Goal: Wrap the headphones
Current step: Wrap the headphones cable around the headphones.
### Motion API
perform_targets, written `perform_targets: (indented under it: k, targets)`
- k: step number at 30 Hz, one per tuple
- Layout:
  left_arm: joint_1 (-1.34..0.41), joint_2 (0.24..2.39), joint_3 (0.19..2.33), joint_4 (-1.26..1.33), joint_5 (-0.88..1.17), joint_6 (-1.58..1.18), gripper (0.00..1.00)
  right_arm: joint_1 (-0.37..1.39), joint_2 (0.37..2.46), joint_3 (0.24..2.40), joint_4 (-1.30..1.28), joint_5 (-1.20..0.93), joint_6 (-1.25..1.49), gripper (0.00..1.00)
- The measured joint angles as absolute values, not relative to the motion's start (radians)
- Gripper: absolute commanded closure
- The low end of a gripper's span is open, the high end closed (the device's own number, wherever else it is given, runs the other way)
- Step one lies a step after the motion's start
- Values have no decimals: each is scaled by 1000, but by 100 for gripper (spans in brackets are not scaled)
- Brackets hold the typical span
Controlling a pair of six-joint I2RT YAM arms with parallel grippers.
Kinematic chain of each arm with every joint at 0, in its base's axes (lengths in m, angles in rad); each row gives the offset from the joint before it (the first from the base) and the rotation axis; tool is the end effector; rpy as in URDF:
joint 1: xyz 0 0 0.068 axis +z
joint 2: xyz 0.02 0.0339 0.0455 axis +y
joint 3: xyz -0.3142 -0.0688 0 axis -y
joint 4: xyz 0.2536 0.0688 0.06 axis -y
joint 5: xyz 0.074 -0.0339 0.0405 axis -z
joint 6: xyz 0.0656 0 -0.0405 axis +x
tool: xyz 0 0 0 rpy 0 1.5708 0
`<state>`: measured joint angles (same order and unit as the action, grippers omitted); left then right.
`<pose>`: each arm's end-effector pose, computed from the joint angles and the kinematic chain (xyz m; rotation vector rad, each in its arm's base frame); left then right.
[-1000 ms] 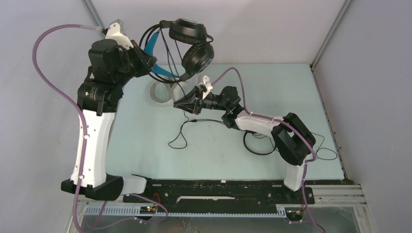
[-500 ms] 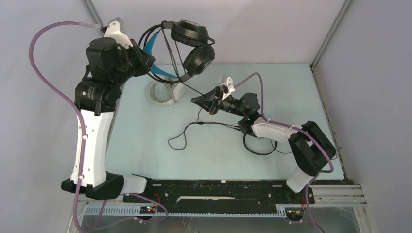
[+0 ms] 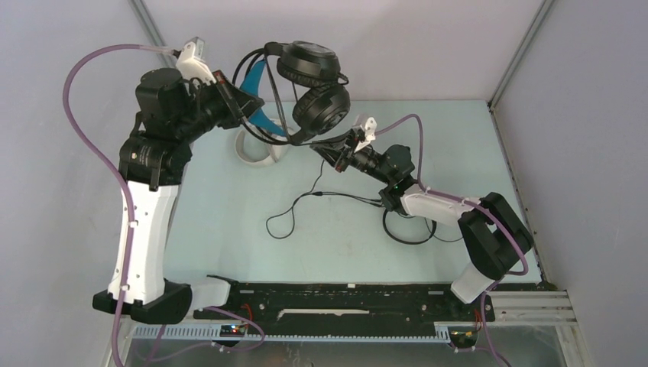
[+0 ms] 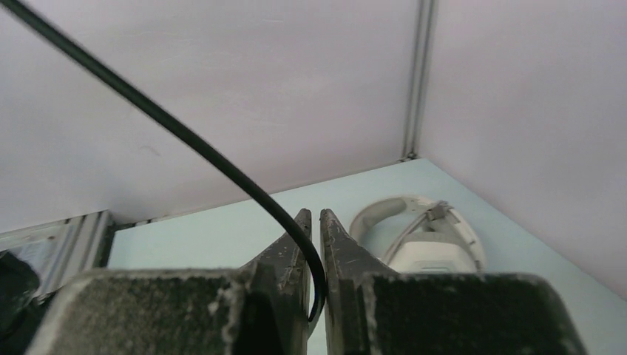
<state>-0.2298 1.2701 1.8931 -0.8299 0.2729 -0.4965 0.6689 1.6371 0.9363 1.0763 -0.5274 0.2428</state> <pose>0.2220 -0.0701 0.5821 -0.0410 1.8343 -0.7599 0.2893 0.2708 0.3573 -0.7388 1.1019 1.0965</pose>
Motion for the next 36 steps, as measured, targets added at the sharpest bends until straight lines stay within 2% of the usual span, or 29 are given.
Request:
perform_targets:
  k: [10, 14, 17, 23, 29, 36]
  targets:
    - [-229, 1209, 1826, -866, 426, -459, 100, 617, 1636, 929, 1105, -389, 205, 83]
    - [-230, 1197, 1780, -890, 476, -413, 100, 603, 1636, 929, 1137, -368, 205, 88]
    - [-230, 1205, 1763, -918, 498, -380, 100, 602, 1636, 929, 1149, -363, 205, 100]
    - [-234, 1231, 1762, -955, 518, -289, 100, 592, 1633, 928, 1150, -393, 205, 100]
    - [-265, 1219, 1676, -942, 492, -123, 100, 571, 1569, 918, 1031, -485, 196, 100]
    - [-319, 1217, 1585, -915, 400, 136, 100, 554, 1416, 915, 703, -593, 140, 100]
